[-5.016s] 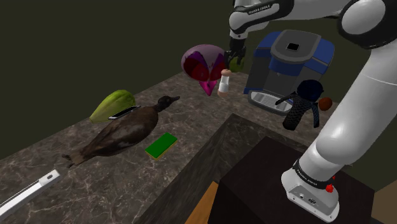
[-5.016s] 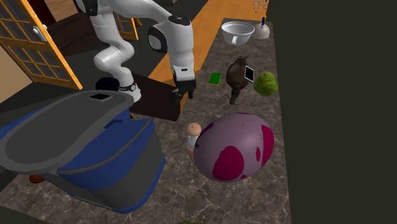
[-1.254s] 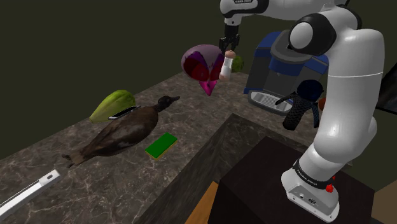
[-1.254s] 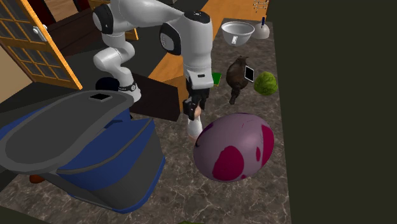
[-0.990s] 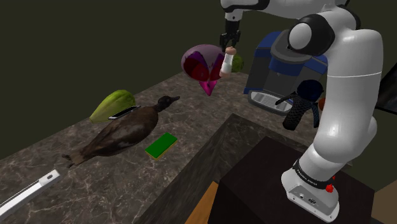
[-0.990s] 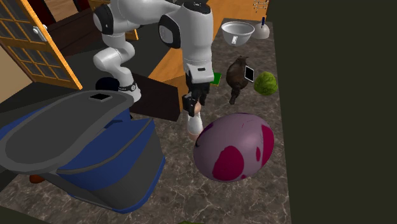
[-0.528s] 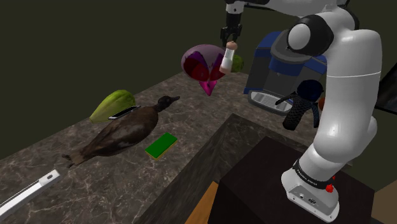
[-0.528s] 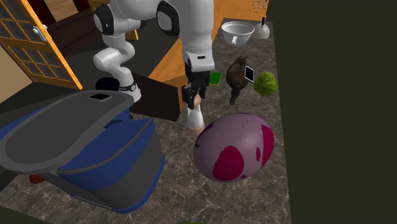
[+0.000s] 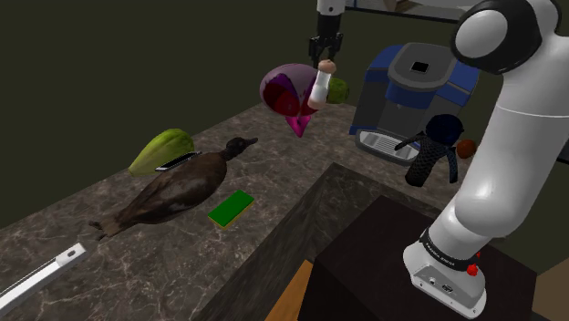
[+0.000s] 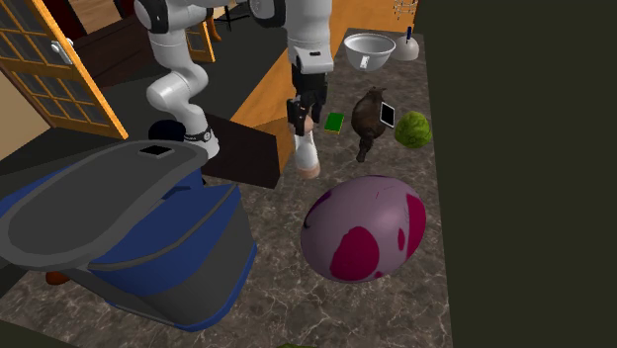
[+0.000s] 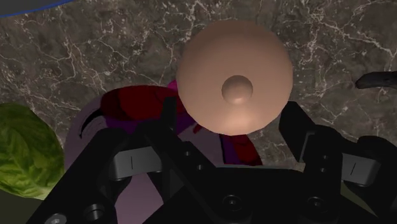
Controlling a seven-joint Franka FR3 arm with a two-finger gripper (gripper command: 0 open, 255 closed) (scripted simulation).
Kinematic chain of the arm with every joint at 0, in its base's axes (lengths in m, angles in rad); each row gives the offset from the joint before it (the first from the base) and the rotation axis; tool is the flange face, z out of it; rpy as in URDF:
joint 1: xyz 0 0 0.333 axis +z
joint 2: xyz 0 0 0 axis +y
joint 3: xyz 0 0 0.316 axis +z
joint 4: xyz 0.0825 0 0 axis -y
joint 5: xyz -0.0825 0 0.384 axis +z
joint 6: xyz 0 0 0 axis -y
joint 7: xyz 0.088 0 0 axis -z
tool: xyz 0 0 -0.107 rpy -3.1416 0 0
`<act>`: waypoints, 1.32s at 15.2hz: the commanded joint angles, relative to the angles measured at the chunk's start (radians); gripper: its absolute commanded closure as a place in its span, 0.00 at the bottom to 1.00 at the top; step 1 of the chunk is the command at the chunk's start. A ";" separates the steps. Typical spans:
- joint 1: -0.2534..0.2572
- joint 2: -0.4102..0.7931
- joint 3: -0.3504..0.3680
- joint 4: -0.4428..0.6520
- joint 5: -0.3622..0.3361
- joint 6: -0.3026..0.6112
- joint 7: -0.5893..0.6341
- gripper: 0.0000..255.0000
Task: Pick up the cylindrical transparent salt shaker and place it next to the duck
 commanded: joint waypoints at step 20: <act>0.242 -0.330 0.227 -0.300 -0.040 -0.066 0.464 1.00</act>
